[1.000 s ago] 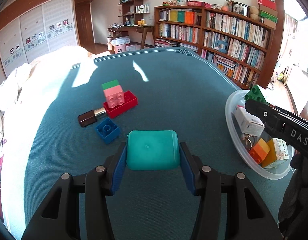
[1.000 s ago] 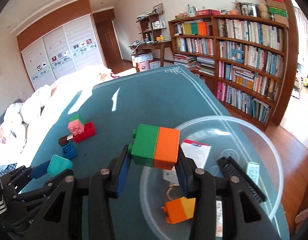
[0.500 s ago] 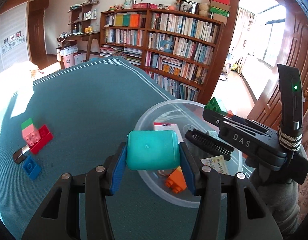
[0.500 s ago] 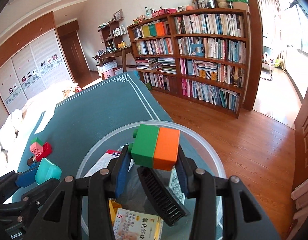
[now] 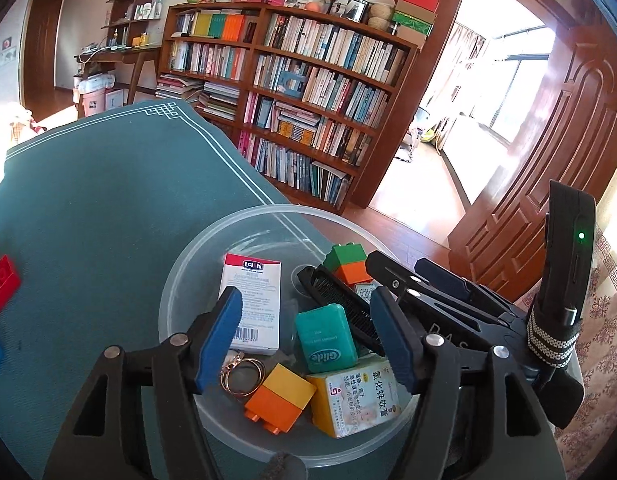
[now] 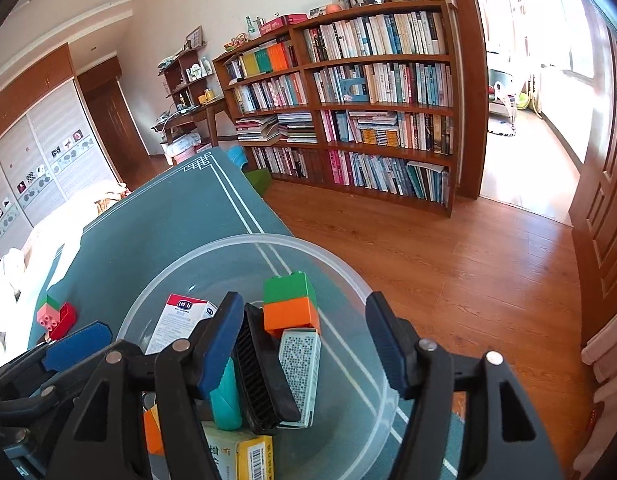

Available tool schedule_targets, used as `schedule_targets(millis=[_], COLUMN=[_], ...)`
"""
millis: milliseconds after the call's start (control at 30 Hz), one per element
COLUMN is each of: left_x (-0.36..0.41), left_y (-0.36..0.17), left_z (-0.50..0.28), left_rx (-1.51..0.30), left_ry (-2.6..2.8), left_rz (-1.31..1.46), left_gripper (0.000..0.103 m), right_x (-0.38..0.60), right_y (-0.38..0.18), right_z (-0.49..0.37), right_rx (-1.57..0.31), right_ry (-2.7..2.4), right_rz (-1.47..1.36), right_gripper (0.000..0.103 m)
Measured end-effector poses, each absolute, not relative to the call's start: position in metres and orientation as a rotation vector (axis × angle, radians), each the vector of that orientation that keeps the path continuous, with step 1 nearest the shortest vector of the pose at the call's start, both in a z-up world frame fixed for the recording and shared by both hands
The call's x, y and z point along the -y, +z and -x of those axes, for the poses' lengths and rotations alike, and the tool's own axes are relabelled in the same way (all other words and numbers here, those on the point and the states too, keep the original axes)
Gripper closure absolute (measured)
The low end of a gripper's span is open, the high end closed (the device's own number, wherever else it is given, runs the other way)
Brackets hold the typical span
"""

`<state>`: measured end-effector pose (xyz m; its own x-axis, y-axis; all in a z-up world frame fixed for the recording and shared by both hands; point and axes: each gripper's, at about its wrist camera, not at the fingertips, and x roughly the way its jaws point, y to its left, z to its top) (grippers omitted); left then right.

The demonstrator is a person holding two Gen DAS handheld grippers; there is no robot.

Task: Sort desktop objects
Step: 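Open the left gripper over the bowl to drop the teal box while the right drops the block, then grasp the brown bottle with the left gripper while the right moves to the blue block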

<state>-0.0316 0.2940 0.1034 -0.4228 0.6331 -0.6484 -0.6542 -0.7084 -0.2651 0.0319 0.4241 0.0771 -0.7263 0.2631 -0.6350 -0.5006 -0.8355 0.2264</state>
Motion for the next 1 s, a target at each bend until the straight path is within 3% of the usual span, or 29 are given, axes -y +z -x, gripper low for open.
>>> schedule_targets(millis=[100,533,1000], left_x=[-0.291,-0.249,-0.154], left_y=[0.103,0.098,0.085], left_z=[0.031,0.028,0.044], left_rx=[-0.059,-0.182,-0.077], left_ry=[2.174,2.381,2.586], left_rz=[0.959,0.935,1.043], left_gripper=[0.020,0.020,0.020], right_x=[-0.424,-0.398,-0.325], right_y=[0.076,0.084,0.087], right_z=[-0.034,-0.037,-0.017], right_rx=[-0.556,-0.555,-0.490], right_ry=[2.522,2.564,2.718], right_rz=[0.842,0.827,0.902], right_gripper=[0.035,0.033,0.033])
